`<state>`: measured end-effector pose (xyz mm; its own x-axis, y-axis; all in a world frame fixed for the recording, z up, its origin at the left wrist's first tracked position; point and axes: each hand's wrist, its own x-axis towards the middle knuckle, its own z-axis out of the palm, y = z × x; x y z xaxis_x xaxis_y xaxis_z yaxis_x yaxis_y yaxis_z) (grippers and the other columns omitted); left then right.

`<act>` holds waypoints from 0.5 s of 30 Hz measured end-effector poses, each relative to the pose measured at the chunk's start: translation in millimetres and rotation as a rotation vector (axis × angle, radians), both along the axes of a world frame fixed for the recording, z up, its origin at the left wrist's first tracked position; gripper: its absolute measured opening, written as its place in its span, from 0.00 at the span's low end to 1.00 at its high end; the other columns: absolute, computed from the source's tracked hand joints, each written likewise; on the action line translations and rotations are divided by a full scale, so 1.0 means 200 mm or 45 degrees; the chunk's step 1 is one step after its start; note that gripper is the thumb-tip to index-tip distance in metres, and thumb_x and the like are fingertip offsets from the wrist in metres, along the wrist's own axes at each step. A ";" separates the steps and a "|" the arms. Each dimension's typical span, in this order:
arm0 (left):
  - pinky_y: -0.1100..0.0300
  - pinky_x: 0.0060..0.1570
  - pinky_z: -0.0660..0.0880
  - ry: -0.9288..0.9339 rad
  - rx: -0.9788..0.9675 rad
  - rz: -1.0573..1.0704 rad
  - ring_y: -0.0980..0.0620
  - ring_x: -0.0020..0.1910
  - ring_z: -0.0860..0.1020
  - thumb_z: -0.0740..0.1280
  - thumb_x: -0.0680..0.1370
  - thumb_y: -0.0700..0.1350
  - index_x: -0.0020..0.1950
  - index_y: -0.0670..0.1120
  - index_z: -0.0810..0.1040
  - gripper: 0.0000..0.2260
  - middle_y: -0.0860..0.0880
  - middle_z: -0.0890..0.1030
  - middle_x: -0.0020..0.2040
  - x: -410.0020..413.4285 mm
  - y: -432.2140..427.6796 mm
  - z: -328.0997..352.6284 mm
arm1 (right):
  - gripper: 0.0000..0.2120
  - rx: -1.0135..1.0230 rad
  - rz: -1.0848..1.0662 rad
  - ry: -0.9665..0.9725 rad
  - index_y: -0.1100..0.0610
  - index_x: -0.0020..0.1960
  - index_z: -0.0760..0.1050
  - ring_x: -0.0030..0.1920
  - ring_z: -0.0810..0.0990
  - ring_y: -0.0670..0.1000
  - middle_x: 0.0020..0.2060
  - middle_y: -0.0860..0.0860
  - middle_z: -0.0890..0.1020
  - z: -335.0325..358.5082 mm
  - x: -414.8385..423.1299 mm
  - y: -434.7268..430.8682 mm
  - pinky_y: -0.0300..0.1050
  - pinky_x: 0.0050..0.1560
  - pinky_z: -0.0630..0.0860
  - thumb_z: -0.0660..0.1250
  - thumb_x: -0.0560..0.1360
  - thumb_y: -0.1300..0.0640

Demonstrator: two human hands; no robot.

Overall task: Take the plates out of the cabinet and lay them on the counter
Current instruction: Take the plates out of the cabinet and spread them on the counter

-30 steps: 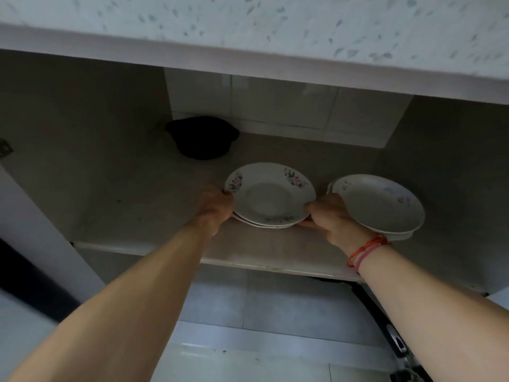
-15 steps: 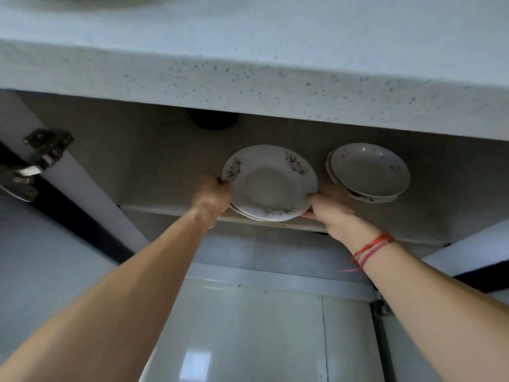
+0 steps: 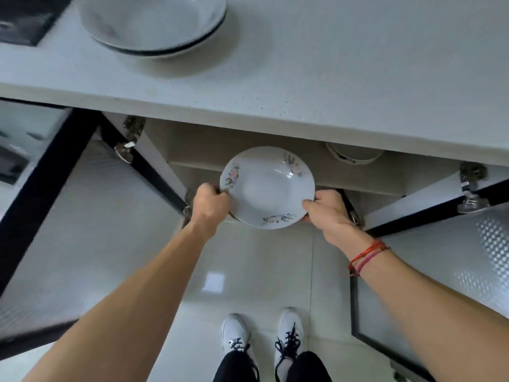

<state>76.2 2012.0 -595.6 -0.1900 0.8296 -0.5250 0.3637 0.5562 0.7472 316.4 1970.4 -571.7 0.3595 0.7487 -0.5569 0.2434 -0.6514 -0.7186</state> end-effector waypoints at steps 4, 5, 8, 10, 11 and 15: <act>0.35 0.37 0.79 -0.015 -0.034 0.030 0.39 0.37 0.81 0.61 0.67 0.43 0.42 0.38 0.81 0.12 0.40 0.84 0.40 -0.05 -0.22 0.29 | 0.05 -0.063 0.019 0.047 0.69 0.43 0.78 0.45 0.85 0.62 0.43 0.64 0.85 0.25 -0.09 -0.19 0.65 0.43 0.82 0.64 0.72 0.67; 0.36 0.36 0.79 -0.008 -0.040 0.039 0.41 0.34 0.79 0.61 0.67 0.42 0.41 0.37 0.80 0.12 0.42 0.82 0.36 -0.06 -0.28 0.37 | 0.05 -0.072 0.037 0.038 0.68 0.42 0.77 0.45 0.86 0.61 0.42 0.64 0.85 0.30 -0.11 -0.23 0.65 0.43 0.82 0.64 0.71 0.67; 0.48 0.32 0.77 -0.009 -0.071 0.080 0.47 0.32 0.74 0.61 0.69 0.40 0.40 0.36 0.79 0.10 0.44 0.77 0.33 -0.08 -0.43 0.59 | 0.05 -0.112 0.052 0.053 0.65 0.40 0.78 0.43 0.86 0.59 0.40 0.60 0.85 0.47 -0.16 -0.35 0.61 0.43 0.84 0.64 0.72 0.68; 0.55 0.31 0.72 -0.020 -0.073 0.095 0.47 0.31 0.73 0.61 0.73 0.37 0.38 0.38 0.79 0.08 0.46 0.77 0.31 -0.09 -0.52 0.73 | 0.05 -0.128 0.059 0.072 0.64 0.41 0.78 0.43 0.86 0.57 0.41 0.59 0.86 0.58 -0.18 -0.43 0.60 0.44 0.84 0.64 0.73 0.68; 0.57 0.29 0.71 -0.020 -0.072 0.093 0.48 0.30 0.73 0.62 0.74 0.36 0.36 0.39 0.79 0.09 0.47 0.77 0.30 -0.10 -0.55 0.80 | 0.06 -0.130 0.070 0.079 0.64 0.41 0.78 0.43 0.86 0.57 0.41 0.58 0.86 0.63 -0.19 -0.45 0.59 0.43 0.84 0.64 0.74 0.69; 0.56 0.31 0.76 -0.004 -0.050 0.079 0.47 0.33 0.78 0.61 0.75 0.37 0.37 0.43 0.79 0.10 0.48 0.80 0.33 -0.13 -0.65 1.02 | 0.08 -0.125 0.089 0.093 0.62 0.39 0.78 0.43 0.86 0.56 0.40 0.56 0.85 0.84 -0.21 -0.55 0.58 0.44 0.84 0.64 0.74 0.70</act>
<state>49.9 1882.2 -392.0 -0.2386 0.7952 -0.5574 0.3251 0.6062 0.7258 273.7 1861.1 -403.9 0.2640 0.7115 -0.6513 0.2403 -0.7024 -0.6700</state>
